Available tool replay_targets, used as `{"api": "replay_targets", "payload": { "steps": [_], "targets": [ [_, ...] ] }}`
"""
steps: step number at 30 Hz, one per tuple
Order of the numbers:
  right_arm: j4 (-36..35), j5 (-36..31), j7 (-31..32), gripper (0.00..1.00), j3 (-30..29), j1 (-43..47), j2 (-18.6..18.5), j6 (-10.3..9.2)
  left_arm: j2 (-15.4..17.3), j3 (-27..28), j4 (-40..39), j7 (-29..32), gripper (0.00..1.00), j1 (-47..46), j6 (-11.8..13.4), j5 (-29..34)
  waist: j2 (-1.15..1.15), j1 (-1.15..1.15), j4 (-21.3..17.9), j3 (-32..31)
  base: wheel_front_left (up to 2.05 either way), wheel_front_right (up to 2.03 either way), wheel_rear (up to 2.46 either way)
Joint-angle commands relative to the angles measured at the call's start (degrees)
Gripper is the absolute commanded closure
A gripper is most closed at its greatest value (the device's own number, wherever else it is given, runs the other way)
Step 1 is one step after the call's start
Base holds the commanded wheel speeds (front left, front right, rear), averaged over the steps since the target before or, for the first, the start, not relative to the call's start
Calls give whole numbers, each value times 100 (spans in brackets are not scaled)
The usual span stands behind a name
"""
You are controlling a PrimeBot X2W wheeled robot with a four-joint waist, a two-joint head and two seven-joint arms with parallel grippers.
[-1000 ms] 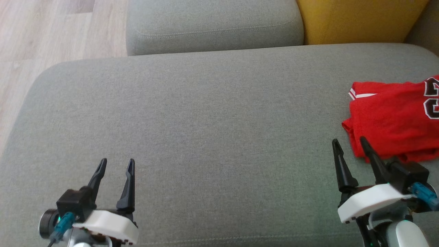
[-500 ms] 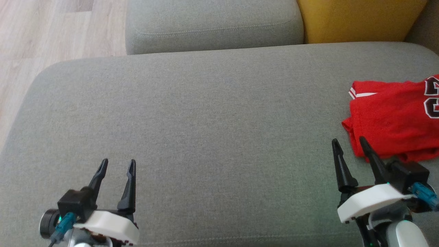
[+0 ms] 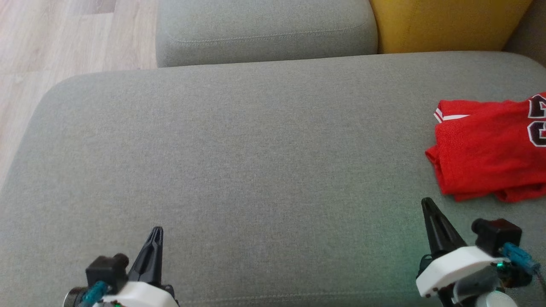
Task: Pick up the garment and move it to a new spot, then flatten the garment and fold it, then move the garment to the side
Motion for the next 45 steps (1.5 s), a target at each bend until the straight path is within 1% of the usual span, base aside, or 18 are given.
{"api": "replay_targets", "payload": {
  "steps": [1, 45],
  "targets": [
    [-191, 156, -17, 100, -10, -224, -19, 0, 58, 115, -178, 13, 100, -249, -45, -119, 0, 0, 0, 1, 0, 0, 0],
    [232, 3089, -52, 100, -152, -570, -127, -2, -304, 912, 120, 596, 100, -625, -587, -2668, 0, 0, 13, 42, 0, 0, 0]
  ]
}}
